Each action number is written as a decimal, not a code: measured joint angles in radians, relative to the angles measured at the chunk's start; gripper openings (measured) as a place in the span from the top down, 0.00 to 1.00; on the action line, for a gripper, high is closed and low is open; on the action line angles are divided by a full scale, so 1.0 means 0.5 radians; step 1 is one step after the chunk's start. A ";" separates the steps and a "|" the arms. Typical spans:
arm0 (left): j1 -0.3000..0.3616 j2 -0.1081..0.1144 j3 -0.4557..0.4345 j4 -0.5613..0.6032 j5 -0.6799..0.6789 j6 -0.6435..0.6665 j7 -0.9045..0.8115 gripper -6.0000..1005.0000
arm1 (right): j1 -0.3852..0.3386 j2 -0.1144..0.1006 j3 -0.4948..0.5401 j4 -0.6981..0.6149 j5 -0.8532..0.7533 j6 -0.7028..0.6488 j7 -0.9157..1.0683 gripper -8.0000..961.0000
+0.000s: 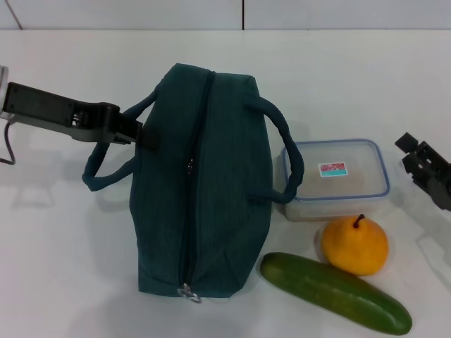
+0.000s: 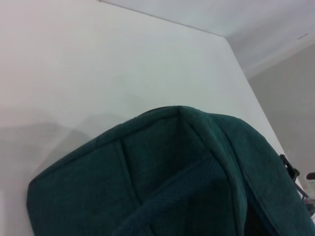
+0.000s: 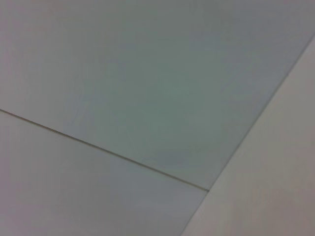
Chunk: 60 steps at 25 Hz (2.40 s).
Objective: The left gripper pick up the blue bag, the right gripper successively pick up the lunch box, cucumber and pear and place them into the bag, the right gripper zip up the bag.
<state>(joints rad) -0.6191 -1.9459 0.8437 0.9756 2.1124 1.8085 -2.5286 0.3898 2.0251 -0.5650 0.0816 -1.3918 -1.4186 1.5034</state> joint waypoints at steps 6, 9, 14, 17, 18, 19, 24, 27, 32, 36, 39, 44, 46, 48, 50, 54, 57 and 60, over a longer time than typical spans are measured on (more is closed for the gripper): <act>0.002 0.001 -0.001 0.000 0.000 0.000 0.001 0.94 | 0.008 0.006 -0.006 0.076 -0.002 -0.009 0.056 0.17; 0.002 0.001 0.000 0.000 0.000 0.000 0.001 0.94 | 0.019 0.006 -0.004 0.103 -0.002 0.003 0.061 0.17; 0.000 0.001 -0.001 0.000 0.000 0.000 0.006 0.94 | 0.038 0.006 0.010 0.136 -0.002 0.014 0.061 0.17; 0.002 0.003 -0.003 0.000 0.000 0.000 0.012 0.94 | 0.056 0.006 0.011 0.140 -0.001 0.012 0.062 0.17; 0.002 0.003 -0.003 0.000 0.000 0.000 0.013 0.94 | 0.062 0.006 0.011 0.140 0.001 0.010 0.067 0.17; 0.003 0.003 -0.003 0.000 0.000 0.000 0.014 0.94 | 0.070 0.006 0.012 0.133 0.002 0.010 0.088 0.17; 0.003 0.001 -0.003 0.000 -0.002 0.002 0.016 0.94 | 0.110 0.006 0.011 0.122 -0.002 0.013 0.132 0.17; 0.002 0.001 -0.003 0.000 -0.003 0.002 0.017 0.94 | 0.136 0.006 0.011 0.121 -0.003 0.015 0.133 0.17; 0.002 0.000 -0.003 0.000 -0.006 0.003 0.018 0.94 | 0.180 0.005 0.013 0.090 -0.003 0.020 0.136 0.17; 0.002 -0.001 -0.003 0.000 -0.006 0.003 0.020 0.94 | 0.188 0.003 0.013 0.044 0.004 0.064 0.137 0.17; 0.005 -0.002 -0.003 0.000 -0.006 0.003 0.026 0.94 | 0.192 0.002 0.013 0.006 0.010 0.097 0.138 0.17; 0.005 -0.002 -0.003 0.000 -0.007 0.001 0.036 0.94 | 0.199 0.000 0.006 -0.006 0.004 0.160 0.137 0.18; 0.001 -0.002 -0.003 0.000 -0.006 0.001 0.036 0.94 | 0.190 0.003 0.007 -0.006 0.001 0.192 0.136 0.18; -0.002 -0.001 -0.003 0.000 -0.006 0.001 0.037 0.94 | 0.183 0.004 0.012 -0.003 -0.001 0.227 0.136 0.18; -0.005 -0.001 -0.003 0.000 -0.005 0.001 0.038 0.94 | 0.175 0.004 0.013 0.008 -0.002 0.240 0.139 0.18; -0.016 0.000 0.002 0.000 -0.002 -0.001 0.043 0.94 | 0.133 0.005 0.009 0.025 -0.002 0.225 0.194 0.18; -0.017 0.001 0.002 0.000 -0.001 -0.003 0.059 0.94 | 0.112 0.006 0.007 0.052 -0.002 0.170 0.230 0.18; -0.019 0.003 0.000 0.000 -0.001 -0.003 0.076 0.94 | 0.111 0.006 -0.003 0.081 -0.003 0.079 0.236 0.18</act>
<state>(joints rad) -0.6286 -1.9442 0.8436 0.9756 2.1121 1.8068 -2.4906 0.4451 2.0279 -0.5665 0.1221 -1.3935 -1.3790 1.6215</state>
